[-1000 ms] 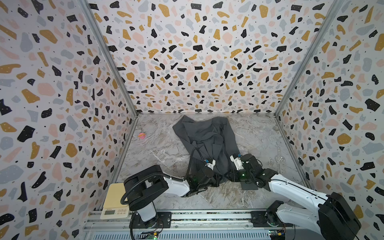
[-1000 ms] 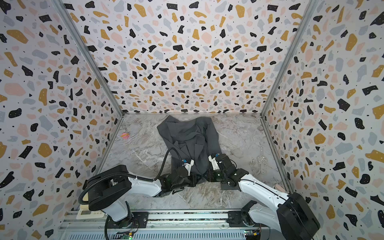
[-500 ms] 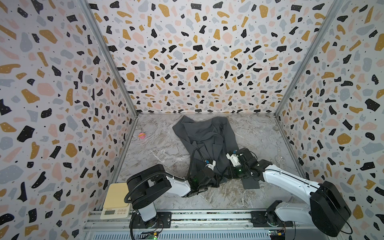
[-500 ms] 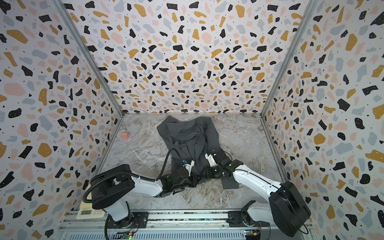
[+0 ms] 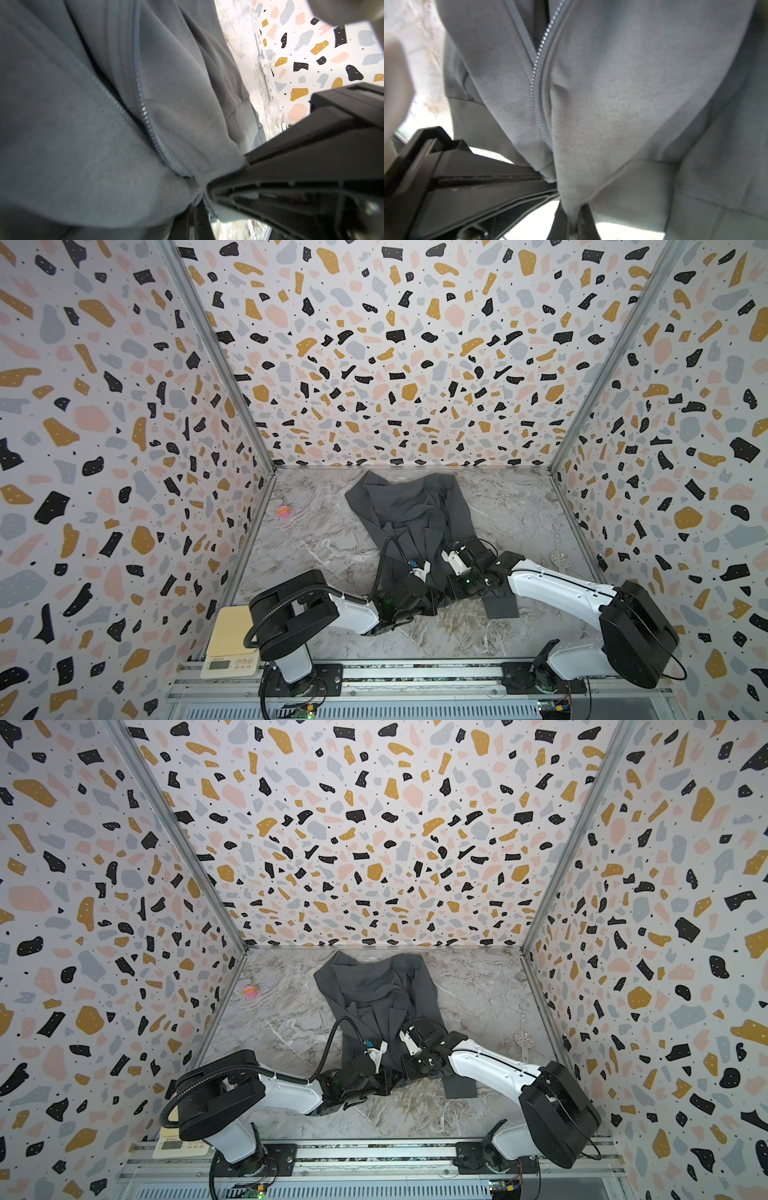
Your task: Zip up the jacket
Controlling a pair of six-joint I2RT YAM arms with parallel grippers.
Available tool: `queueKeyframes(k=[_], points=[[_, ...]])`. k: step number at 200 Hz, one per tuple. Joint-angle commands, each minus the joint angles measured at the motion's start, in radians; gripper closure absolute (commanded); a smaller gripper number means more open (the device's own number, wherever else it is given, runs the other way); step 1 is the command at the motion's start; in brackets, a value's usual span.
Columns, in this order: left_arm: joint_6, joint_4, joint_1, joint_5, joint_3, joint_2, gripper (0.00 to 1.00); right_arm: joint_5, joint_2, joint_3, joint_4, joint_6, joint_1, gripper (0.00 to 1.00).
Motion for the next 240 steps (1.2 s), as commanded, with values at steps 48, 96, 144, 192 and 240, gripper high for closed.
queueKeyframes(k=[48, 96, 144, 192, 240], points=[[0.122, 0.126, 0.015, -0.051, -0.171, -0.236, 1.00, -0.189, -0.183, -0.144, 0.278, 0.034, -0.068, 1.00], [0.182, 0.148, 0.040, -0.097, -0.293, -0.457, 1.00, -0.246, -0.230, -0.170, 0.416, 0.049, -0.119, 1.00], [0.136, 0.359, 0.057, -0.071, -0.397, -0.560, 1.00, -0.409, -0.273, -0.197, 0.651, 0.123, -0.126, 1.00], [0.120, 0.494, 0.079, -0.110, -0.483, -0.634, 1.00, -0.518, -0.288, -0.324, 0.936, 0.138, -0.126, 1.00], [0.183, 0.481, 0.087, -0.088, -0.464, -0.684, 1.00, -0.596, -0.153, -0.320, 1.040, 0.117, -0.118, 1.00]])
